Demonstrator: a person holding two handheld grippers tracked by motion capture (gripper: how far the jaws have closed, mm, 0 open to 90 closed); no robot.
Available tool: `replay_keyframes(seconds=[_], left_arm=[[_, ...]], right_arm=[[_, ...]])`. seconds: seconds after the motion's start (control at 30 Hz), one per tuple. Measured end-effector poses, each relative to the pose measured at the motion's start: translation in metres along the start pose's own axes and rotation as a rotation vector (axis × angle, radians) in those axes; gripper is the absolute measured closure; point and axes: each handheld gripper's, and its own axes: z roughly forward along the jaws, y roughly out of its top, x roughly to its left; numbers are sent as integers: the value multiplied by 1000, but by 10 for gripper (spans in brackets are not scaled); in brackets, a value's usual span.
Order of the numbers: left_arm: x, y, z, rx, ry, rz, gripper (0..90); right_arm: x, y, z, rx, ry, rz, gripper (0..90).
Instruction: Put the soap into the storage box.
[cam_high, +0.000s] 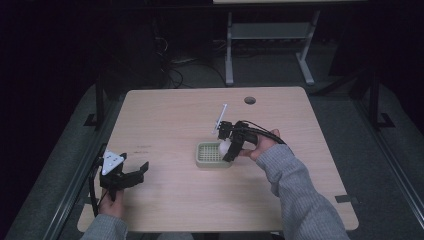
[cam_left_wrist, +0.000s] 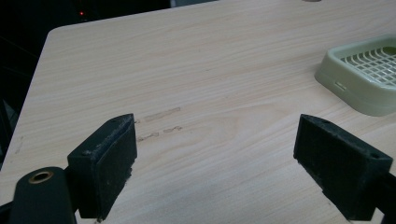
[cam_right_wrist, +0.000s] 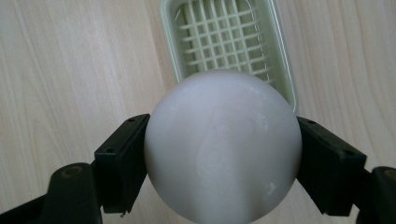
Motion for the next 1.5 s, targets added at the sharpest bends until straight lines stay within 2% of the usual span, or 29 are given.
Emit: replay_keyframes(seconds=[0.43,1.5], left_arm=[[1,-1,-1,-4,4,0,129],[3,-2,-4,5,10,4,129]], right_arm=[[-6,28,12,33,4,-34,235],[-13,50,45,57,19,-50,235]])
